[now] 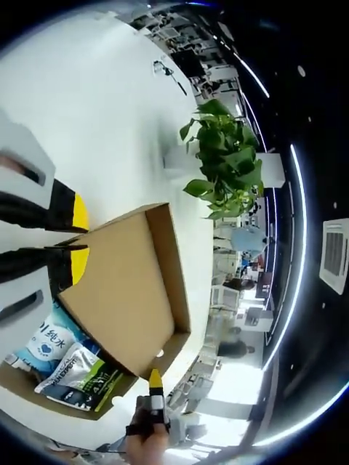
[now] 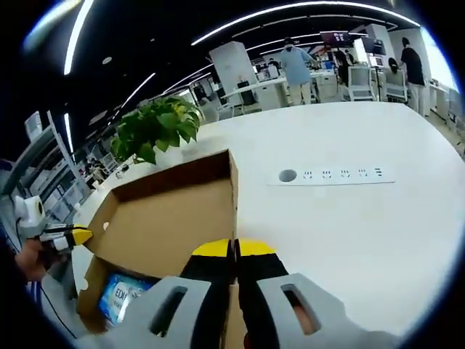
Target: Operate the shoe box by opening the lid, removing the specified soft item, and placing it in the target area until the item is outside and the box remains undamaged.
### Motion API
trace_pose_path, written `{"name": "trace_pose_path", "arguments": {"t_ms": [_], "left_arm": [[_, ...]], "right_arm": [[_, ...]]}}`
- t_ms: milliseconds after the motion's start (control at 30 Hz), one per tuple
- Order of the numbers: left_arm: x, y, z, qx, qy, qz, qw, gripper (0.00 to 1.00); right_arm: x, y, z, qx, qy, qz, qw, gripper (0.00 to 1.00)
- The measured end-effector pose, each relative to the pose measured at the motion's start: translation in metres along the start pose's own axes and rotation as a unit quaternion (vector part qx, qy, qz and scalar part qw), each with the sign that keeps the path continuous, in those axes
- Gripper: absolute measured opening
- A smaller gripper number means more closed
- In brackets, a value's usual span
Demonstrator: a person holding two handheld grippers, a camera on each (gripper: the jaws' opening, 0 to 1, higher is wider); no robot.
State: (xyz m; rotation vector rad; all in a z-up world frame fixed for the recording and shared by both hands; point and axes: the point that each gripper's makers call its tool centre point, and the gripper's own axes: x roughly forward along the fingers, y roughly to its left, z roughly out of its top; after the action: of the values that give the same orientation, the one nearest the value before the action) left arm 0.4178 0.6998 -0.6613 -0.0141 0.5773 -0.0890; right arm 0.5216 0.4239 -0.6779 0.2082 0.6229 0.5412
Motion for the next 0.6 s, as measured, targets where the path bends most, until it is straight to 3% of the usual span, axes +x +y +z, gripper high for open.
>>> {"name": "trace_pose_path", "arguments": {"t_ms": [600], "left_arm": [[0.011, 0.005, -0.002, -0.023, 0.01, -0.004, 0.9997, 0.08]], "right_arm": [[0.001, -0.003, -0.008, 0.036, 0.014, -0.01, 0.9992, 0.01]]}}
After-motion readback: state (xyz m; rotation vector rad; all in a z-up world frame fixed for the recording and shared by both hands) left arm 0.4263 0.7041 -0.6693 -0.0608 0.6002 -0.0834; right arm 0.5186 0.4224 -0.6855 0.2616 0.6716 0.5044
